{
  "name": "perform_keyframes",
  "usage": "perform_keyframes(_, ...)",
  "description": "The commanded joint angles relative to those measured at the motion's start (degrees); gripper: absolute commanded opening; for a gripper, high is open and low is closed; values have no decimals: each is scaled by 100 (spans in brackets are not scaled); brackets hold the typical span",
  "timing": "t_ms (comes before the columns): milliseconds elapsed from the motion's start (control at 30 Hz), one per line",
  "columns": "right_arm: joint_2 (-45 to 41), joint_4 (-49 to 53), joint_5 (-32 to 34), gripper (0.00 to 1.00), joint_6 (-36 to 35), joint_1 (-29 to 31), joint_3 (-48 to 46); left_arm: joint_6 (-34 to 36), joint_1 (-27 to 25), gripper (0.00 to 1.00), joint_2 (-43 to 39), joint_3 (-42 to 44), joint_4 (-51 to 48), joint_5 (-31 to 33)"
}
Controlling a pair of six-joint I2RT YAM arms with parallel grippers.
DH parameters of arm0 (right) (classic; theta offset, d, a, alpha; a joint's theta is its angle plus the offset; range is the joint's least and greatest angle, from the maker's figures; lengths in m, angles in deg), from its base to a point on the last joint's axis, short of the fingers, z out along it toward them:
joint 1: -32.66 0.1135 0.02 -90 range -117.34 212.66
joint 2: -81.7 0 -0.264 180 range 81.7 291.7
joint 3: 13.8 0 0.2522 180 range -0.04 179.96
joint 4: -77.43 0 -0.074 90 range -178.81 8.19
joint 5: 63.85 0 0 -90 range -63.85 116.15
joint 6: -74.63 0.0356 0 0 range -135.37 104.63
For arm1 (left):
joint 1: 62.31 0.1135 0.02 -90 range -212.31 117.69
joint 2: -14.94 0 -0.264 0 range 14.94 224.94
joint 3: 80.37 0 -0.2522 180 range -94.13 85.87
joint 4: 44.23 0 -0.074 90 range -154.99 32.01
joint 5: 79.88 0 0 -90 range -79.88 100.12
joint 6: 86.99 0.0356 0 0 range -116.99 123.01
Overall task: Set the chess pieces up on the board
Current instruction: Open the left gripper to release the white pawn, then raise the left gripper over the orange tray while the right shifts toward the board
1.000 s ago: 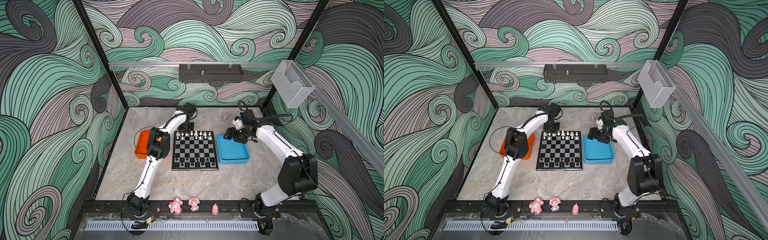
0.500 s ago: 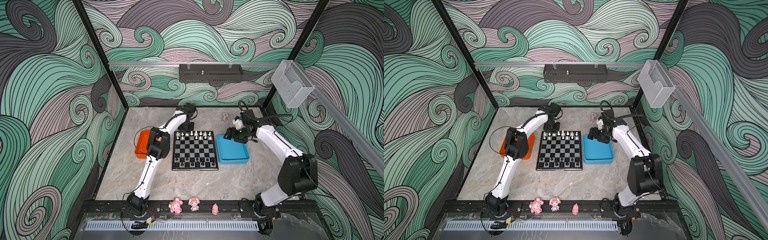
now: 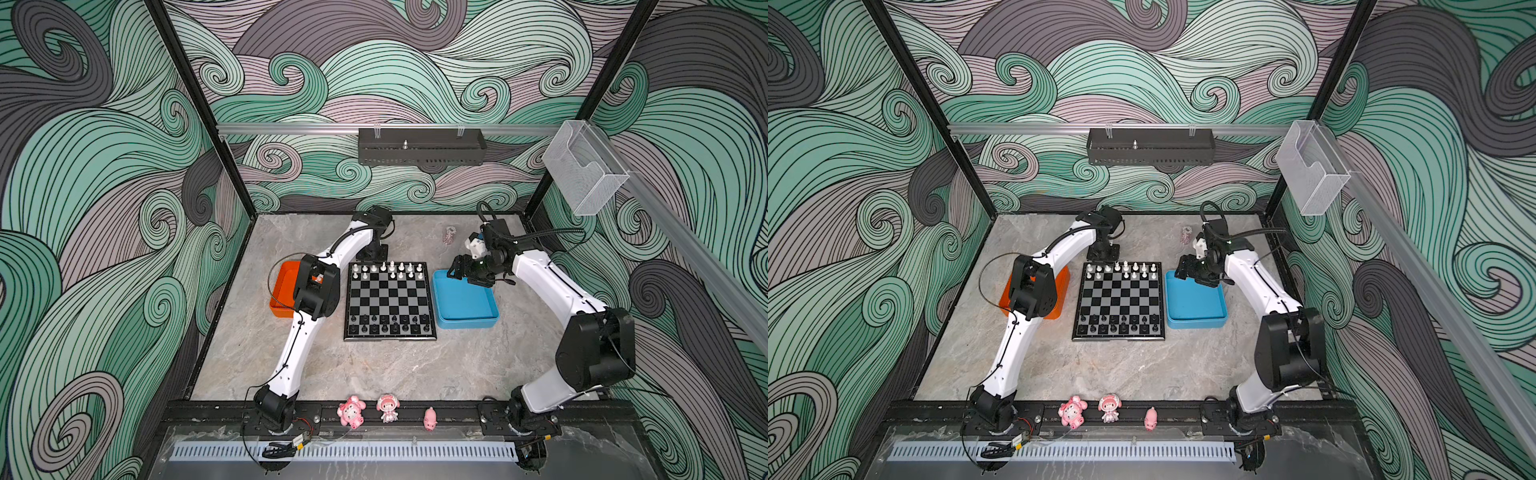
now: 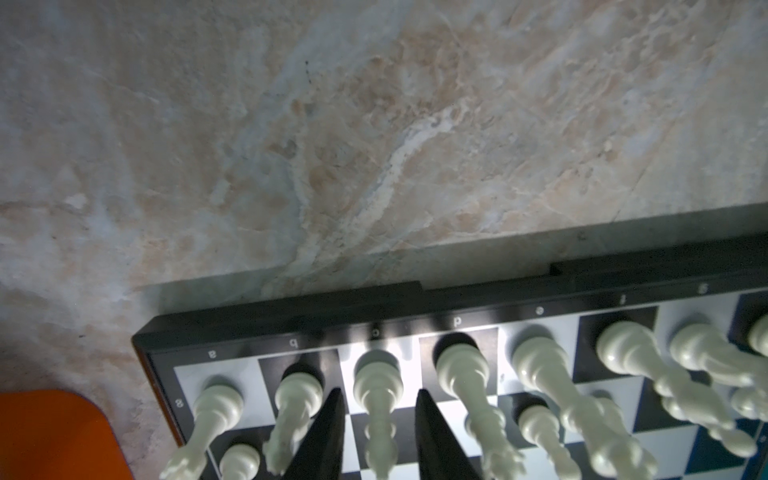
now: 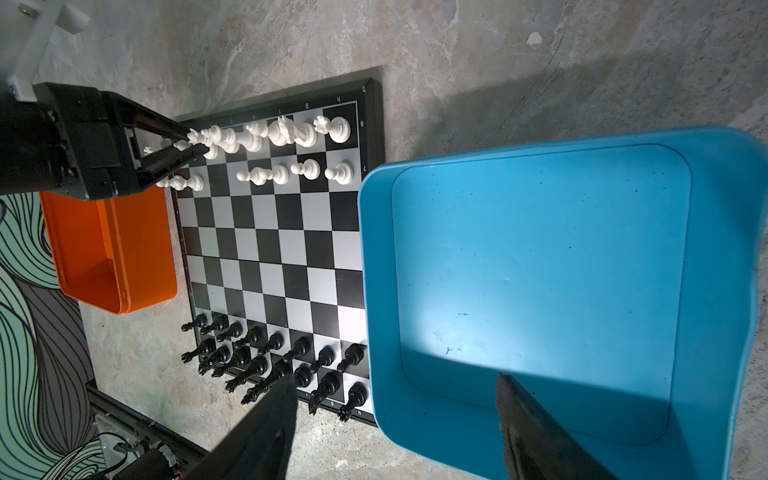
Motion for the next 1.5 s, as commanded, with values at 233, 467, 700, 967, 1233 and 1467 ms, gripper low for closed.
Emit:
perform_keyframes(233, -44, -11, -3, 75, 45, -23, 86, 9, -28, 33, -398, -223, -62, 92)
perform_keyframes(467, -131, 2, 0, 75, 63, -24, 84, 4, -30, 34, -634, -230, -165, 169)
perform_keyframes(700, -97, 230, -37, 76, 37, -15, 254, -113, -33, 34, -1122, -174, -427, 522)
perform_keyframes(967, -115, 519, -94, 76, -98, 97, 457, -69, 137, 39, -2097, 813, -240, 807)
perform_keyframes(1233, -125, 554, 48, 75, 36, 467, 497, 35, 937, 70, -3605, 2721, 457, 831)
perform_keyframes(1467, -48, 141, 46, 73, 36, 1006, 588, 160, 1869, 96, -4172, 3840, 482, 639)
